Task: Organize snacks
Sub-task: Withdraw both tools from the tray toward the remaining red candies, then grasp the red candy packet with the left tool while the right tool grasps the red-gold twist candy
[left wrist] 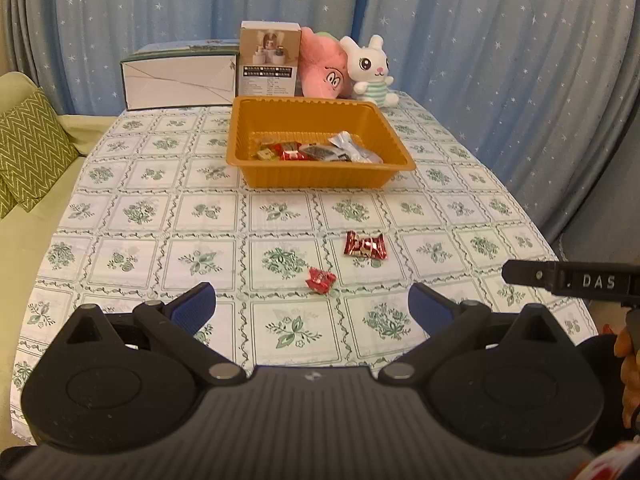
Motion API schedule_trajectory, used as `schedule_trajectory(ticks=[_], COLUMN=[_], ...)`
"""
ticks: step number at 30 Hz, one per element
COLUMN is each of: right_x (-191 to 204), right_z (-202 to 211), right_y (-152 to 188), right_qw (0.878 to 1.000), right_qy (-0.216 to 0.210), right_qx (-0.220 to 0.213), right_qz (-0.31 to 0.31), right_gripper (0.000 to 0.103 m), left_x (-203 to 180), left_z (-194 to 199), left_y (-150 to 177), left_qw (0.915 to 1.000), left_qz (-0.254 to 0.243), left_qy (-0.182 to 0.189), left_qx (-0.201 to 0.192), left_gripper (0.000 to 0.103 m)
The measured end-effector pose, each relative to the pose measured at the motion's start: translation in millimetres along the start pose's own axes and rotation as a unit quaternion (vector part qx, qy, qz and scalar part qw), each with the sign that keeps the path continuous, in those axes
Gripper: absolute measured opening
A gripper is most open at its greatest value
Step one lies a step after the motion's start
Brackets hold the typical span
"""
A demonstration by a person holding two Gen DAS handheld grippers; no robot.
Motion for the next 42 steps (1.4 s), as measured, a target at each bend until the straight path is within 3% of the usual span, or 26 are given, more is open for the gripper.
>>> schedule_trajectory(ticks=[11, 18, 30, 39, 42], right_x=[-0.7, -2.0, -18.2, -18.8, -18.2], right_z=[-5.6, -16.3, -54.0, -85.6, -95.5], right_y=[-2.5, 0.2, 1.4, -1.7, -3.5], right_qw=[1.000, 1.000, 1.000, 1.000, 1.000], right_qy=[-0.001, -0.004, 0.000, -0.006, -0.006], right_qx=[-0.011, -0.012, 0.009, 0.022, 0.025], right_qz=[-0.004, 0.003, -0.006, -0.009, -0.011], right_gripper=[0.066, 0.066, 0.066, 0.066, 0.066], left_x=[-2.2, -8.4, -10.7, -13.3, -11.2], left_z=[-11.7, -27.9, -83.9, -132.6, -145.3], left_y=[1.5, 3.3, -1.1, -6.3, -5.4], left_qw=[0.9995, 0.9986, 0.9964, 0.9882, 0.9861], left_qz=[-0.029, -0.050, -0.079, -0.143, -0.153], left_qy=[0.013, 0.019, 0.025, 0.039, 0.044], left_qx=[0.001, 0.003, 0.015, 0.037, 0.049], left_gripper=[0.093, 0.092, 0.084, 0.059, 0.040])
Point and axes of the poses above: each gripper's, at about its wrist camera, not at the fingertips, and z roughly against the way its jaws point, x to its left, y to its underside, the point moved 7 cm from there along -z, roughly the way its jaws point, and after that the axes turned 4 degrees about x, right-handed, at the moved point
